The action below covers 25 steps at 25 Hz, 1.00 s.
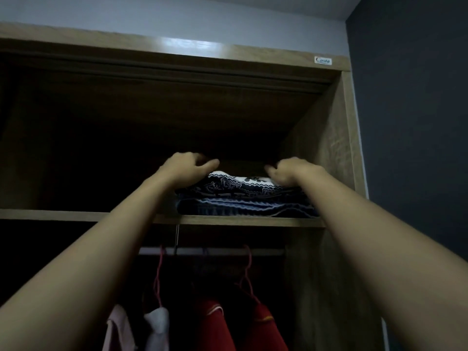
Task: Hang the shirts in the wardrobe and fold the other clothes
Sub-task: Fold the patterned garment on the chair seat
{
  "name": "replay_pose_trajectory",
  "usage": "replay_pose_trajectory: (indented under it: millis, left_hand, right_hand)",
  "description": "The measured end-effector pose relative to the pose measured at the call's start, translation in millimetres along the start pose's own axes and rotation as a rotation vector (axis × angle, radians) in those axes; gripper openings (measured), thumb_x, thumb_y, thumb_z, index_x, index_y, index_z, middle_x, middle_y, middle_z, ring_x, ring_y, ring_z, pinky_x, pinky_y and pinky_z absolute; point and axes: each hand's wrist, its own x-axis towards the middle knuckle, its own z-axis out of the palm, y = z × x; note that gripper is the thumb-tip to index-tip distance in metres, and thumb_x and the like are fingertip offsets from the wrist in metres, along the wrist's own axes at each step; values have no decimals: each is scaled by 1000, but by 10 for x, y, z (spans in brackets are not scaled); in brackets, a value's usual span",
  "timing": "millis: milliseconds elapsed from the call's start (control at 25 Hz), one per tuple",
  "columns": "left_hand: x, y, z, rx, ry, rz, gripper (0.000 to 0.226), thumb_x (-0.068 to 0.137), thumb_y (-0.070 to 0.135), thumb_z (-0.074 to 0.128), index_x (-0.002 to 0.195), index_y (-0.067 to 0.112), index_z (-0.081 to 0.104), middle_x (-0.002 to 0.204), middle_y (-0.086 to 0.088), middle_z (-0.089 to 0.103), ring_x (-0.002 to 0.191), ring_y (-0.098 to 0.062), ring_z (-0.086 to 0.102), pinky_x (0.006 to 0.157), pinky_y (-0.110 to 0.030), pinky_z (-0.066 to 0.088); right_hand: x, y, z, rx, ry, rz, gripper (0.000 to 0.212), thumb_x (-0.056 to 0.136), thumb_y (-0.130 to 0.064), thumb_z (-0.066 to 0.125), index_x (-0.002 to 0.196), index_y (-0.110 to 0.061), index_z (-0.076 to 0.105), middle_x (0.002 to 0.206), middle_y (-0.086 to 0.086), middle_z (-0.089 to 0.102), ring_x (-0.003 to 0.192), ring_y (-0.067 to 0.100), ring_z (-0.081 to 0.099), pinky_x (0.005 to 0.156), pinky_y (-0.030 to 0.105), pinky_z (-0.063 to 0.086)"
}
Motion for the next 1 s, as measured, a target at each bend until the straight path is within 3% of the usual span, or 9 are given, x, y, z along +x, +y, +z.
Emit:
replay_pose_trajectory:
  millis: [160, 280, 360, 440, 480, 600, 720, 880, 1000]
  left_hand:
    - [-61, -66, 56, 12, -177, -64, 75, 91, 65, 27, 134, 7, 49, 139, -20, 47, 126, -33, 46, 101, -37, 37]
    - [-141, -84, 60, -37, -137, -58, 74, 93, 62, 22, 136, 7, 47, 141, -21, 45, 129, -34, 43, 105, -37, 33]
    - [-203, -70, 38, -158, 4, -2, 72, 95, 60, 19, 133, 7, 50, 128, -22, 56, 123, -34, 48, 102, -38, 35]
    - [-306, -77, -8, -300, 193, 69, 65, 98, 53, 21, 122, 4, 58, 99, -18, 67, 109, -33, 58, 92, -37, 40]
    - [-378, -107, -41, -363, 291, 108, 61, 100, 48, 24, 117, 2, 60, 97, -19, 67, 109, -31, 59, 92, -35, 40]
    - [-759, -298, -164, -456, 501, 214, 45, 102, 30, 34, 121, -1, 59, 127, -20, 59, 124, -14, 48, 101, -18, 32]
    - [-1300, -769, -210, -312, 479, 273, 45, 101, 29, 33, 138, 6, 43, 145, -12, 42, 136, -13, 34, 112, -17, 23]
    - [-2315, -1487, -101, -35, 313, 285, 57, 98, 38, 26, 145, 6, 29, 153, -12, 25, 143, -21, 18, 118, -36, 16]
    - [-3254, -2128, 52, 80, 234, 266, 59, 100, 40, 24, 145, 3, 27, 153, -14, 23, 143, -14, 11, 117, -35, 14]
  right_hand:
    - [-106, 44, 45, 18, -234, 52, 59, 101, -44, 13, 147, -7, 19, 157, 13, 15, 145, 28, 14, 115, 37, 16]
    - [-172, 28, -40, -5, -260, 46, 52, 102, -35, 20, 147, -9, 20, 156, 11, 19, 143, 30, 21, 114, 40, 22]
    - [-209, -4, -51, 43, -138, 48, 50, 100, -33, 29, 142, -6, 33, 150, 15, 33, 135, 33, 35, 107, 41, 34]
    - [-319, -151, -8, 165, 122, -6, 47, 98, -33, 32, 135, -6, 42, 140, 18, 44, 125, 35, 44, 95, 39, 40]
    - [-406, -267, 43, 255, 249, -57, 45, 97, -33, 32, 132, -8, 45, 136, 17, 47, 122, 34, 46, 91, 38, 40]
    - [-759, -736, 333, 602, 513, -248, 45, 97, -34, 34, 132, -9, 46, 134, 12, 51, 123, 29, 47, 97, 35, 38]
    - [-1361, -1321, 960, 918, 649, -434, 50, 95, -34, 38, 132, -2, 47, 134, 14, 53, 126, 25, 47, 105, 28, 31]
    - [-2435, -2015, 2012, 1064, 503, -508, 54, 92, -31, 40, 136, 1, 41, 142, 16, 45, 135, 25, 37, 114, 34, 28]
    - [-3312, -2483, 2736, 1068, 270, -562, 53, 92, -30, 43, 138, -4, 40, 144, 12, 43, 137, 19, 33, 114, 35, 27]
